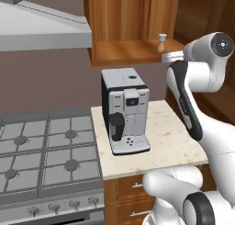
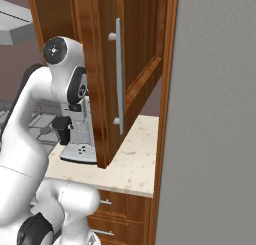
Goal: Retrieve the shaker from the cabinet and place it next the steak on a plate on the dining table.
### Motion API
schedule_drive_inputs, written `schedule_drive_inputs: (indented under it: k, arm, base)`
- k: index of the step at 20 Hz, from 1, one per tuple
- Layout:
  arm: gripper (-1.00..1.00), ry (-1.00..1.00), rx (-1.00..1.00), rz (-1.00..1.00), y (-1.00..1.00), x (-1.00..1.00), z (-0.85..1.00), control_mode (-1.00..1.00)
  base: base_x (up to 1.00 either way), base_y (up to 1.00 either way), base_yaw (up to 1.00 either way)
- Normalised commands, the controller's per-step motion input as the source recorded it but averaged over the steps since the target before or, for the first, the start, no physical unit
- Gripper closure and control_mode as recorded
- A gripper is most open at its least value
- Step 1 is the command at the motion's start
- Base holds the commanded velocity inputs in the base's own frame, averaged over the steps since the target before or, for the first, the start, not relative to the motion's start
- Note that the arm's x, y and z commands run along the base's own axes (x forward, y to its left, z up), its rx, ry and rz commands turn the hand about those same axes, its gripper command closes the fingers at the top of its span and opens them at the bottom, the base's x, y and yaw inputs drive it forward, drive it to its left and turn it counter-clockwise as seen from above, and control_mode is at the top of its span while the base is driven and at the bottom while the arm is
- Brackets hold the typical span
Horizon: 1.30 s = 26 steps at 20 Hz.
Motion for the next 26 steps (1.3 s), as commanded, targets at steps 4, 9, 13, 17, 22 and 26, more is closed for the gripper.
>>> schedule_drive_inputs:
  k: [4,9,13,17,22,26]
  arm:
    - [-1.00,0.25,0.00,0.00,-0.01,0.10,0.00,-1.00]
    - [-1.00,0.22,0.00,0.00,0.00,0.01,0.00,-1.00]
    - [-1.00,0.08,0.00,0.00,0.00,0.01,0.00,-1.00]
    - [-1.00,-0.04,0.03,0.00,0.00,0.08,0.00,-1.00]
    - [-1.00,-0.17,0.04,0.00,0.00,0.13,0.00,-1.00]
    - [-1.00,-0.17,0.05,0.00,0.00,0.16,0.00,-1.00]
  base:
    - [0.00,0.00,0.00]
    - [0.00,0.00,0.00]
    - [0.00,0.00,0.00]
    - [0.00,0.00,0.00]
    - [0.00,0.00,0.00]
    - [0.00,0.00,0.00]
